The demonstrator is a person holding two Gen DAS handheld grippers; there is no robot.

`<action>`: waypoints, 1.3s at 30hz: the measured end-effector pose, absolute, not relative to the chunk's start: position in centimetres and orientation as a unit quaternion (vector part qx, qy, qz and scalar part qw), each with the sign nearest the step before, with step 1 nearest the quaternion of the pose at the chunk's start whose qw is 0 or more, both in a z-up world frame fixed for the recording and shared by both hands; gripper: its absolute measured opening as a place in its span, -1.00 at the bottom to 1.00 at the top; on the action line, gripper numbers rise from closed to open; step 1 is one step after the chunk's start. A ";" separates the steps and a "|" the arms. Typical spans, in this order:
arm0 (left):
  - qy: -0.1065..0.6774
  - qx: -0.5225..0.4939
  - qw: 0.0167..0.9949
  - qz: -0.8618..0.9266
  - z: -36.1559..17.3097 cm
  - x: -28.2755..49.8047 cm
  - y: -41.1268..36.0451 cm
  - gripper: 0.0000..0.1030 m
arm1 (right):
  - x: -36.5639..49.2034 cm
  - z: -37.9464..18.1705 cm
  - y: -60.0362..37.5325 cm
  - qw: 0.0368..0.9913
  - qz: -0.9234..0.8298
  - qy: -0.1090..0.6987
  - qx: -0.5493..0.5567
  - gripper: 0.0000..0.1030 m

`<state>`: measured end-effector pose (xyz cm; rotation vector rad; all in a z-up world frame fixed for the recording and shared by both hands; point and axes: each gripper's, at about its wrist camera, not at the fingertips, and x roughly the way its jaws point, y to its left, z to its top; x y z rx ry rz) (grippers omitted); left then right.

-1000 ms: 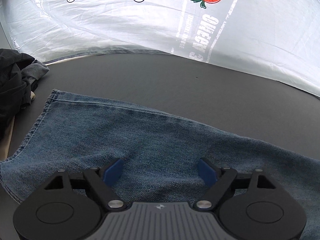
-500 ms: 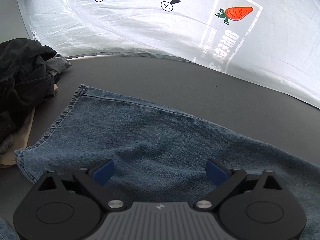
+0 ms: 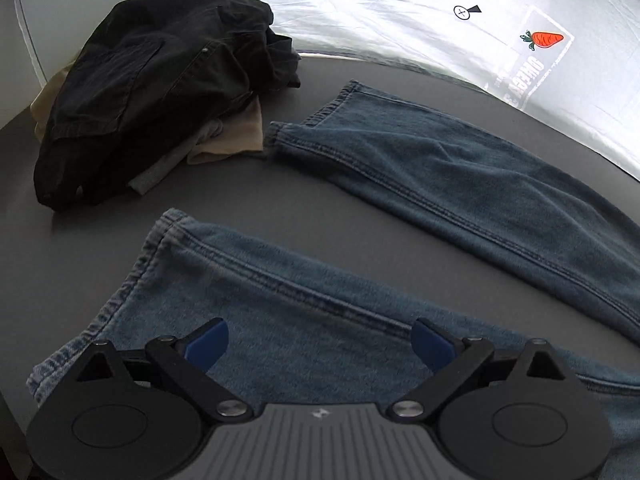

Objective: Fold clothes

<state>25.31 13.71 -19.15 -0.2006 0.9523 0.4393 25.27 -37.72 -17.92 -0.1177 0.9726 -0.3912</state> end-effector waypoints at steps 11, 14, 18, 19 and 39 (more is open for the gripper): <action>0.407 -0.107 0.893 0.161 -15.9 25.5 18.2 0.90 | 25.3 -17.8 -27.5 0.878 -0.074 0.467 -0.073 0.91; 0.392 -0.081 0.906 0.138 -14.8 28.1 20.0 0.89 | 27.7 -17.7 -23.9 0.881 -0.054 0.467 -0.050 0.91; 0.377 -0.042 0.921 0.093 -14.0 32.7 22.3 0.89 | 32.0 -17.5 -19.7 0.890 -0.040 0.454 0.028 0.94; 0.374 -0.035 0.923 0.083 -14.1 34.1 22.8 0.89 | 33.2 -17.6 -18.7 0.891 -0.040 0.451 0.037 0.94; 0.412 -0.013 0.911 -0.011 -21.2 56.6 27.6 0.39 | 48.0 -23.2 -8.6 0.913 -0.043 0.406 0.014 1.00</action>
